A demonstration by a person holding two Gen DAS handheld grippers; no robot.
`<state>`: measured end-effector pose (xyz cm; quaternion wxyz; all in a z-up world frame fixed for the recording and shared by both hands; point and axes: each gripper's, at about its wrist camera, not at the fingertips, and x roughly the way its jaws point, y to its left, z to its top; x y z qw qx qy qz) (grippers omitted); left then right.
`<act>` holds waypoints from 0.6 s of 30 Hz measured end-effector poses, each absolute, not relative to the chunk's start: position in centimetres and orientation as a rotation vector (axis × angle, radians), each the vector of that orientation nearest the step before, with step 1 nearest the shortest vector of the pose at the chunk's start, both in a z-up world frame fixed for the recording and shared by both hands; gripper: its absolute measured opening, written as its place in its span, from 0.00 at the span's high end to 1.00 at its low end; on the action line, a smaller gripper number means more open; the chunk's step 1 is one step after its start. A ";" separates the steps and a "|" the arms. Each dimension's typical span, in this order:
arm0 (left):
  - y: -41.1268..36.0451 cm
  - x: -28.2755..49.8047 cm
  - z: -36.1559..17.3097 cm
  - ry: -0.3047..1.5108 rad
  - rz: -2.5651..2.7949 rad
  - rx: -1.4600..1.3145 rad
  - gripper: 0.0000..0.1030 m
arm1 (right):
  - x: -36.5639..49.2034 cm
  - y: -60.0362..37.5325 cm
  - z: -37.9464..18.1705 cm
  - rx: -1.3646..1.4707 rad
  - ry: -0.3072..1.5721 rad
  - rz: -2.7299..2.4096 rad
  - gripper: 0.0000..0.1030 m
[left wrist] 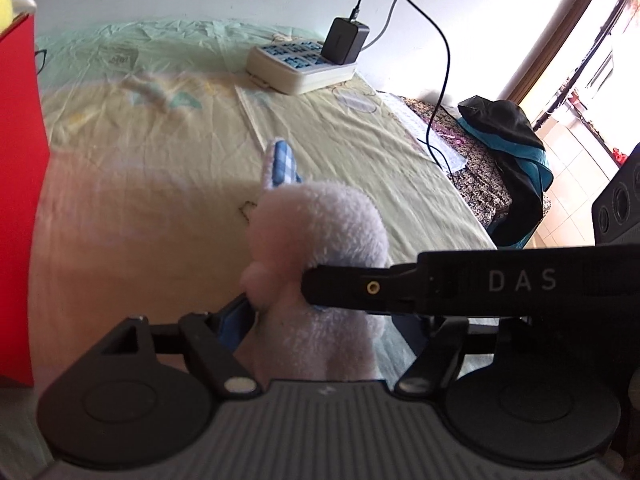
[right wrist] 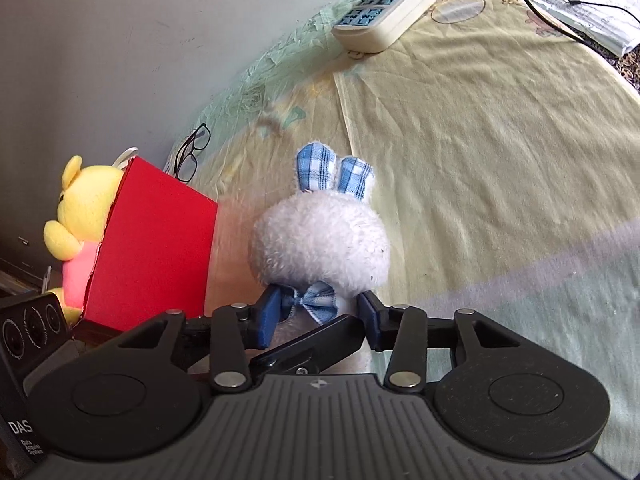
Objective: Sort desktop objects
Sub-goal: 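Lift the white rabbit with both grippers and carry it over the box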
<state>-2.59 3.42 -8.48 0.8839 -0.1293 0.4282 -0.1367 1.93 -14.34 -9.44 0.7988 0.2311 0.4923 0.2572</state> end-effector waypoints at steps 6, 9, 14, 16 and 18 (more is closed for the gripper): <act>3.4 -6.4 -7.0 0.866 -0.301 -0.180 0.29 | -0.3 -13.5 -8.5 0.416 1.089 0.665 0.59; 4.2 -8.5 -6.7 0.890 -0.294 -0.172 0.28 | -1.9 -11.7 -8.1 0.318 1.112 0.745 0.60; 6.5 -11.8 -6.3 0.927 -0.225 -0.214 0.28 | -4.0 -8.2 -7.4 0.196 1.087 0.864 0.63; 7.6 -13.3 -5.9 0.931 -0.179 -0.232 0.28 | -4.7 -6.8 -7.2 0.175 1.086 0.921 0.63; 8.8 -15.0 -5.4 0.935 -0.132 -0.245 0.28 | -5.2 -5.4 -7.1 0.165 1.098 0.977 0.63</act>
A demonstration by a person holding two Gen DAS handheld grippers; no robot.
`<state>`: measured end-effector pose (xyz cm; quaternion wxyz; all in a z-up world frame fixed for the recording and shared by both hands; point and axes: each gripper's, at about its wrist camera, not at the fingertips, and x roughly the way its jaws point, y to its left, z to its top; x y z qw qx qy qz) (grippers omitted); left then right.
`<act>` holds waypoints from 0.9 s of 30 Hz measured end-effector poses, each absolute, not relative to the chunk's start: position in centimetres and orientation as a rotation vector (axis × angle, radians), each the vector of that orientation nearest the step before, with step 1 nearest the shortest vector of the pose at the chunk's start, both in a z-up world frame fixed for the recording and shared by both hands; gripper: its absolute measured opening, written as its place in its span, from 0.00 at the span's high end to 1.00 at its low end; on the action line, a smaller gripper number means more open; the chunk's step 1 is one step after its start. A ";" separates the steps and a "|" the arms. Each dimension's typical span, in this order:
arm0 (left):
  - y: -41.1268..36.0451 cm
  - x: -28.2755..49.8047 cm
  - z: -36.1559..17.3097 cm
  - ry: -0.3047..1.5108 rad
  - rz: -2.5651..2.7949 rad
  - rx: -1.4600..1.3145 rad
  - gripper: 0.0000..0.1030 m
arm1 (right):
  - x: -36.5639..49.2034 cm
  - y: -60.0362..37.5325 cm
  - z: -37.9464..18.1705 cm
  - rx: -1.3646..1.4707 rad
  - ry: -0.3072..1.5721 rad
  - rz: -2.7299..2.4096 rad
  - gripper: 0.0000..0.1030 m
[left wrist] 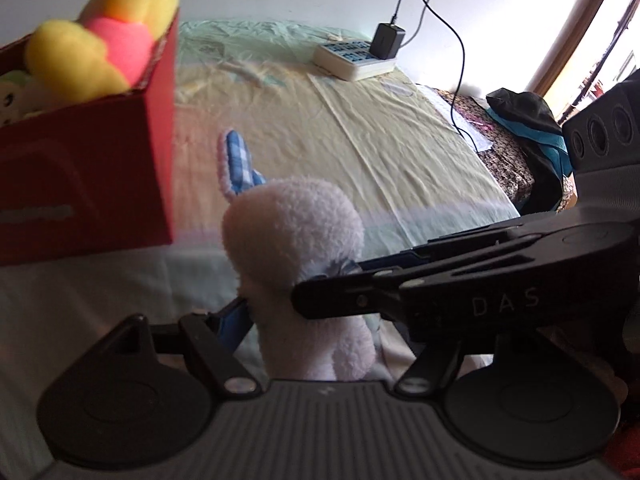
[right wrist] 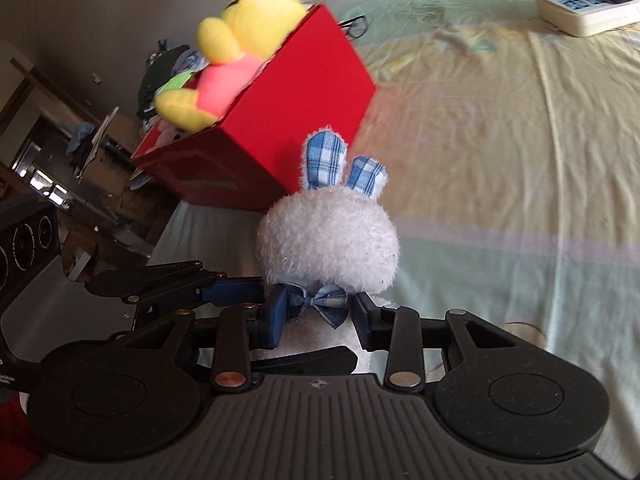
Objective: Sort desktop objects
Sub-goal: 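Lift the white rabbit with both grippers and carry it over the box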
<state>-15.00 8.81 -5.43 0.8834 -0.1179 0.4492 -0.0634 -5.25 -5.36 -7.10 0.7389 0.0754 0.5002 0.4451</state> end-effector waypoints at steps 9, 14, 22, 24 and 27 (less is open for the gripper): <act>14.5 -21.7 -3.5 0.922 0.043 -0.303 0.28 | -8.4 3.0 -5.7 0.045 1.105 1.193 0.63; 18.2 -24.5 -1.8 0.868 0.110 -0.313 0.28 | -9.8 7.5 -4.2 0.018 1.065 1.266 0.63; 23.3 -28.2 1.4 0.790 0.169 -0.270 0.28 | -12.0 13.3 -2.1 0.003 0.946 1.356 0.63; 24.4 -28.5 2.5 0.750 0.171 -0.244 0.28 | -12.0 14.2 -1.2 0.030 0.904 1.356 0.63; 26.0 -28.1 4.0 0.683 0.150 -0.222 0.28 | -11.5 14.9 0.2 0.087 0.843 1.326 0.63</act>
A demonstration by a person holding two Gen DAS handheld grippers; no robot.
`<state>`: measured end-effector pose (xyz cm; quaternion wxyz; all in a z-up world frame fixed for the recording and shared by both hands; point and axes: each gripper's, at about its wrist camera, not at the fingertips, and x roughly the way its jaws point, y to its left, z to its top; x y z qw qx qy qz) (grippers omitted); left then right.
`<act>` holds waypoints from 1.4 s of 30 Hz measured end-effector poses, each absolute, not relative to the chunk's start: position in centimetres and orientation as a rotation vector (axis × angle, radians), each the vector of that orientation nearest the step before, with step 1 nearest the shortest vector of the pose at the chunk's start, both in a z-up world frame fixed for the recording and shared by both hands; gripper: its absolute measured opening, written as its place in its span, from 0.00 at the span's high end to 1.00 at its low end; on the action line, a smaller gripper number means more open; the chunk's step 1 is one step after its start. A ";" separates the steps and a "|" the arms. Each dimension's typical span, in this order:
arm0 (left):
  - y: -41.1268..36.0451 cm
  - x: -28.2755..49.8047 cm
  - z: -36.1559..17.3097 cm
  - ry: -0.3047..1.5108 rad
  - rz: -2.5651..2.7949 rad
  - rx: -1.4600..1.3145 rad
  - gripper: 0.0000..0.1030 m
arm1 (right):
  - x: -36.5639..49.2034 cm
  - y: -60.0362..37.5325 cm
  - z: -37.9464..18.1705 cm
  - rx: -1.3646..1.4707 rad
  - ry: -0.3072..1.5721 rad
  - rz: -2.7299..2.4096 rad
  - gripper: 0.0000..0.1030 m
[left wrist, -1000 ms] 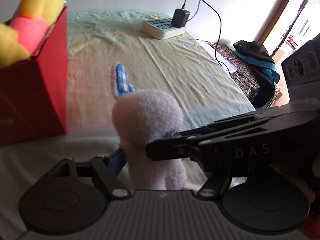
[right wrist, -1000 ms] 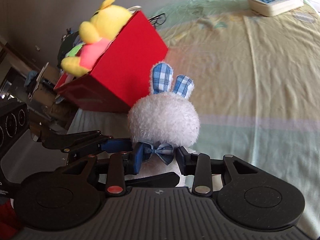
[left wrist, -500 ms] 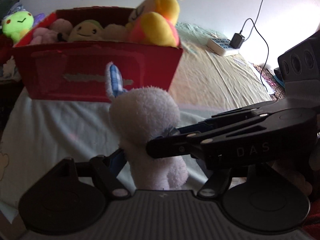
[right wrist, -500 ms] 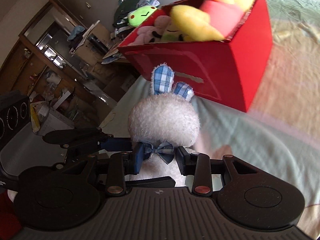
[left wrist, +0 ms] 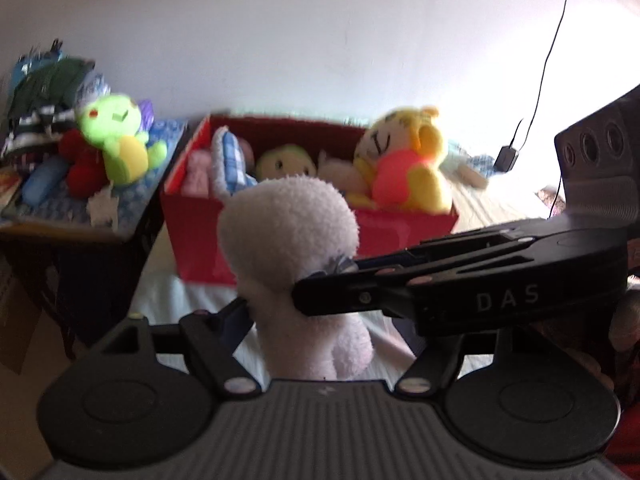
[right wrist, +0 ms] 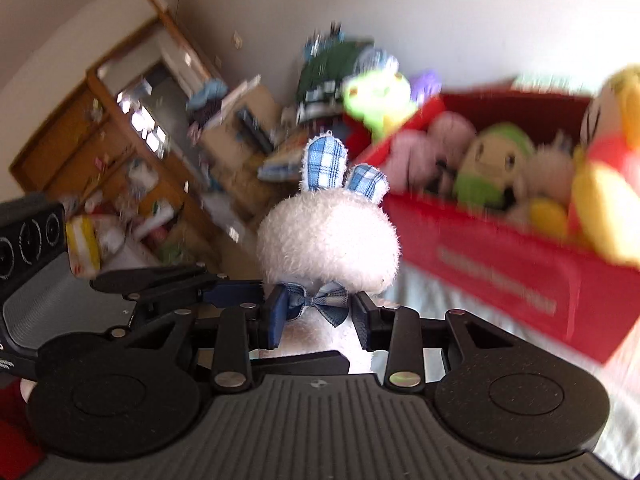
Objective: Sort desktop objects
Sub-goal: 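Lift the white rabbit with both grippers and carry it over the box, then lower the white rabbit into the box beside the tiger plush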
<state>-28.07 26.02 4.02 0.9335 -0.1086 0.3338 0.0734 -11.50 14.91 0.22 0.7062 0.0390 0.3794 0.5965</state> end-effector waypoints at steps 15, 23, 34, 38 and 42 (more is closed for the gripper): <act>30.6 -14.5 4.0 0.588 -0.118 -0.178 0.28 | -6.8 17.1 2.9 0.102 0.651 0.843 0.64; 31.7 -10.7 0.6 0.668 -0.116 -0.224 0.28 | -4.5 19.0 0.2 0.079 0.699 0.710 0.66; 33.0 -10.9 -0.8 0.682 -0.092 -0.276 0.19 | -4.5 18.8 0.0 0.094 0.727 0.714 0.61; 33.3 -11.8 -0.3 0.662 -0.069 -0.280 0.17 | -4.7 17.8 0.3 0.119 0.726 0.687 0.54; 33.7 -12.9 0.4 0.630 -0.046 -0.299 0.16 | -4.8 16.4 0.8 0.193 0.707 0.691 0.55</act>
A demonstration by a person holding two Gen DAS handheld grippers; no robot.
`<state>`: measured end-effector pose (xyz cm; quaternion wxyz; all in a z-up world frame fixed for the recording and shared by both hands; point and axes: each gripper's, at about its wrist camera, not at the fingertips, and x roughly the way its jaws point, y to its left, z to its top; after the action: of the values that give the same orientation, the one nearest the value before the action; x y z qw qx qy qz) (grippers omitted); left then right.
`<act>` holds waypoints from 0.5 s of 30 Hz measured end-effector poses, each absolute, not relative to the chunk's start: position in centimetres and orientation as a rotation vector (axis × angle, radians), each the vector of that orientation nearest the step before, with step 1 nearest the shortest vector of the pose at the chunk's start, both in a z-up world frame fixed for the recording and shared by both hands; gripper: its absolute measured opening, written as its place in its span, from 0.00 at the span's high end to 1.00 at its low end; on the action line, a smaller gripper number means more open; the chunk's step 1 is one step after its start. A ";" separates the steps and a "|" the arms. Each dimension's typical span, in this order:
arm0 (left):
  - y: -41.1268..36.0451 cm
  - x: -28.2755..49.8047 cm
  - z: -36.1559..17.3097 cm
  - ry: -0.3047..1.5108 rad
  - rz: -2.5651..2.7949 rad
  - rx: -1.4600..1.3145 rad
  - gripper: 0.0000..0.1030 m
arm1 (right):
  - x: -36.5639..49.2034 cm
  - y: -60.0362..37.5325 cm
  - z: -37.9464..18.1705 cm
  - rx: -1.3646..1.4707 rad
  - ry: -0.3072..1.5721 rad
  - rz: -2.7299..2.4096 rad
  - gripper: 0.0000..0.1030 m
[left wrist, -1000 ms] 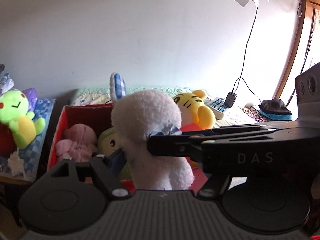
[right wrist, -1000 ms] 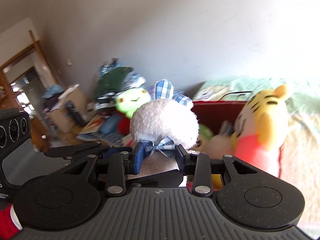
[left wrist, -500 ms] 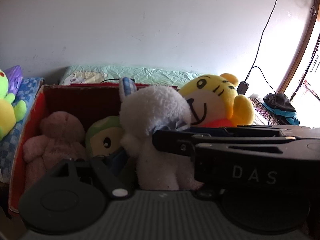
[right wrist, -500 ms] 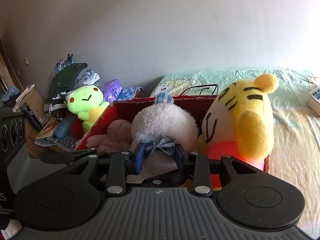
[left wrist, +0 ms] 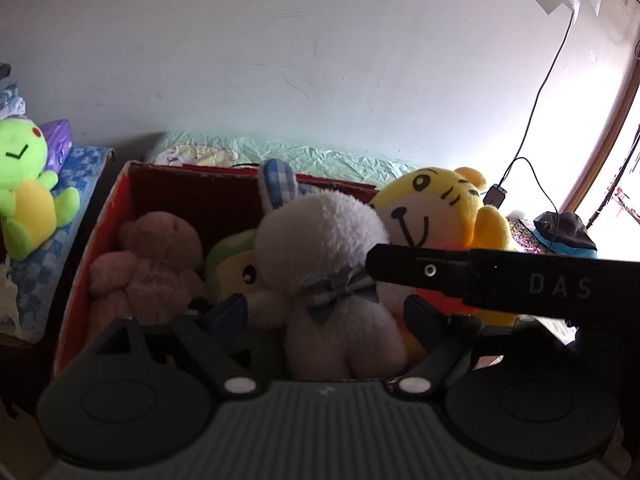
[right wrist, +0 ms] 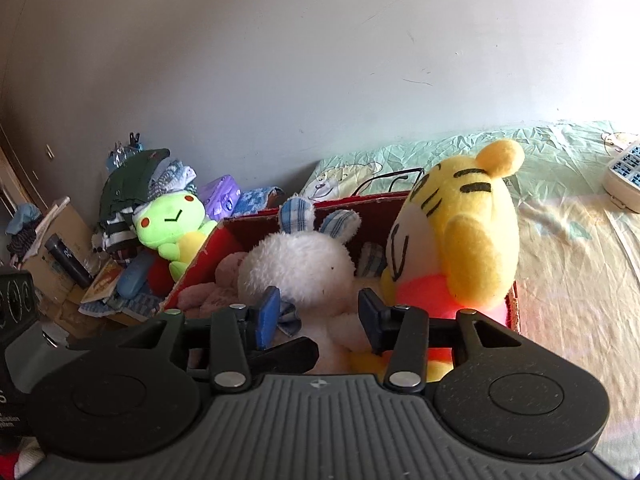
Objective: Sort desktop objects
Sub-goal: 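Lower the white rabbit into the box beside the tiger plush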
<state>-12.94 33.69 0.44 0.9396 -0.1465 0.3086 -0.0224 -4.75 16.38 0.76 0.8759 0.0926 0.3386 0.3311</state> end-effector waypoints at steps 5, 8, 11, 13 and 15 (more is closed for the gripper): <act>33.8 -12.9 0.7 0.628 -0.040 -0.306 0.16 | -4.5 17.3 0.5 0.174 0.729 0.700 0.73; 33.5 -12.6 0.6 0.636 -0.039 -0.274 0.16 | -4.1 17.7 0.1 0.183 0.756 0.679 0.75; 33.2 -12.5 0.3 0.642 -0.042 -0.267 0.16 | -3.8 17.9 -0.3 0.170 0.762 0.661 0.76; 33.2 -12.4 0.2 0.646 -0.044 -0.274 0.16 | -3.7 17.7 -0.5 0.176 0.764 0.658 0.76; 33.2 -12.3 0.1 0.652 -0.040 -0.268 0.16 | -3.6 17.5 -0.6 0.185 0.766 0.660 0.77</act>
<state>-12.26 33.15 0.10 0.9383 -0.1314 0.3194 -0.0195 -3.55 17.53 -0.59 0.8708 0.0886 0.3665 0.3156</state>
